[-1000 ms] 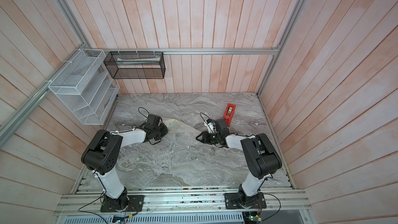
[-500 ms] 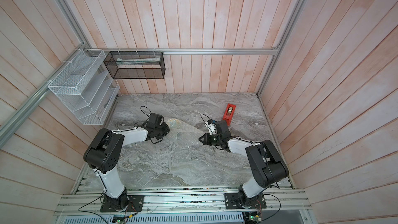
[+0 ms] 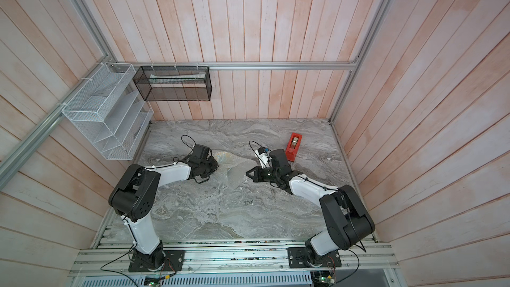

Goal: Wrap bowls in bubble wrap
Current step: Wrap the bowl in bubble wrap.

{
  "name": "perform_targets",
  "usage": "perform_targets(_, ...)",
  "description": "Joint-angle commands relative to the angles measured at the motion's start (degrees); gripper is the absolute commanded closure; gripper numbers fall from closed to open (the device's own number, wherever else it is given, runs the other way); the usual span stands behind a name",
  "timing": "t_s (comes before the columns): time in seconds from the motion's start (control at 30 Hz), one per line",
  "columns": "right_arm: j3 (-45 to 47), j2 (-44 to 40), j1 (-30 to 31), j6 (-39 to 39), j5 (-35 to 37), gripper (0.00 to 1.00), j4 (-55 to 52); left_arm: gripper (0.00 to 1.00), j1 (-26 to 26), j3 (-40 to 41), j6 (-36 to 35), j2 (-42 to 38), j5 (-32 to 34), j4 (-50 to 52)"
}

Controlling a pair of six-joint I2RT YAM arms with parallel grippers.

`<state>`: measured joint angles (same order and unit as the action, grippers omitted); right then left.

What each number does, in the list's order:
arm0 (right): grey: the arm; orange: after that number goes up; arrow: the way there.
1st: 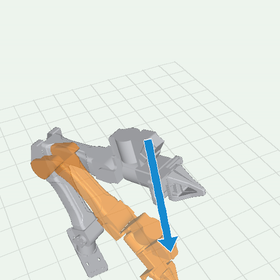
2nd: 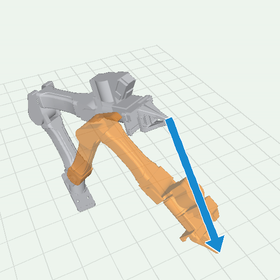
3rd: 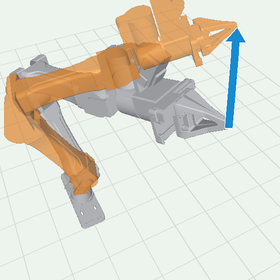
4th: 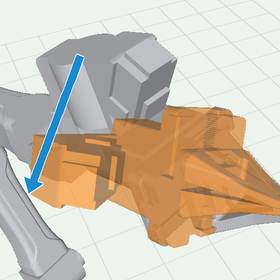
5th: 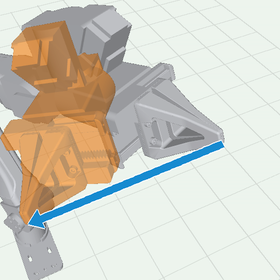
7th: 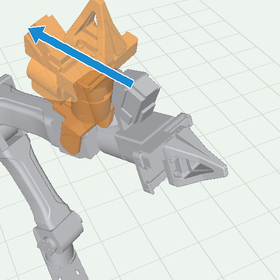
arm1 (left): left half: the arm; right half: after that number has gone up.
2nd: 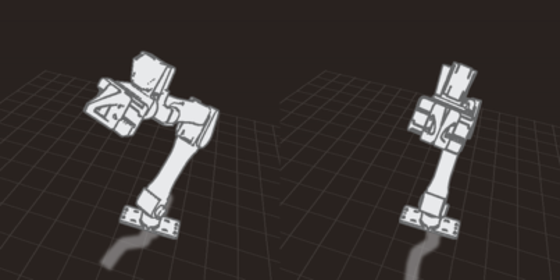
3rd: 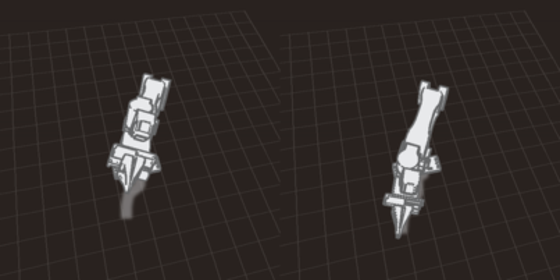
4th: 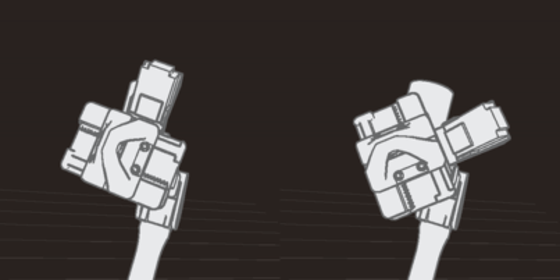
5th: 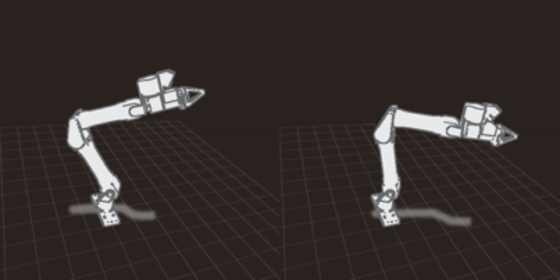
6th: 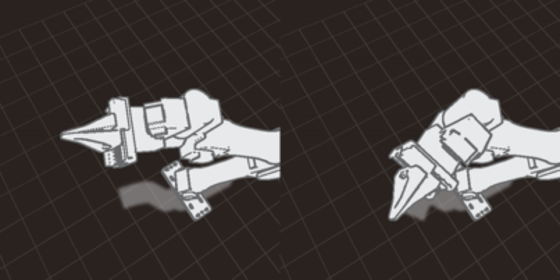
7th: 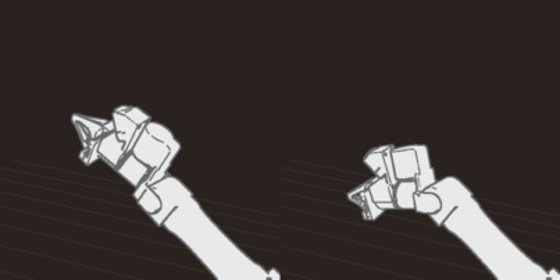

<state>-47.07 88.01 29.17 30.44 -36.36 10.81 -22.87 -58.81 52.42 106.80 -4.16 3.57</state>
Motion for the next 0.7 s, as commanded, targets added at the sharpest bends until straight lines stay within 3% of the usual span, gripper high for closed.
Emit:
perform_targets(0.0, -4.9, 3.9, 1.1, 3.1, -4.2, 1.0, 2.9, 0.94, -0.3, -1.1, -1.2, 1.7, 3.0, 1.7)
perform_targets(0.37, -23.7, 24.2, 4.6, 4.3, -5.8, 1.0, 4.9, 0.96, -1.4, -0.9, -2.1, 1.9, 0.9, 0.3)
perform_targets(0.67, -35.8, 37.1, 6.1, 1.6, 0.5, 1.0, -2.1, 0.96, -1.7, 1.6, -1.5, 0.6, -1.3, -1.4)
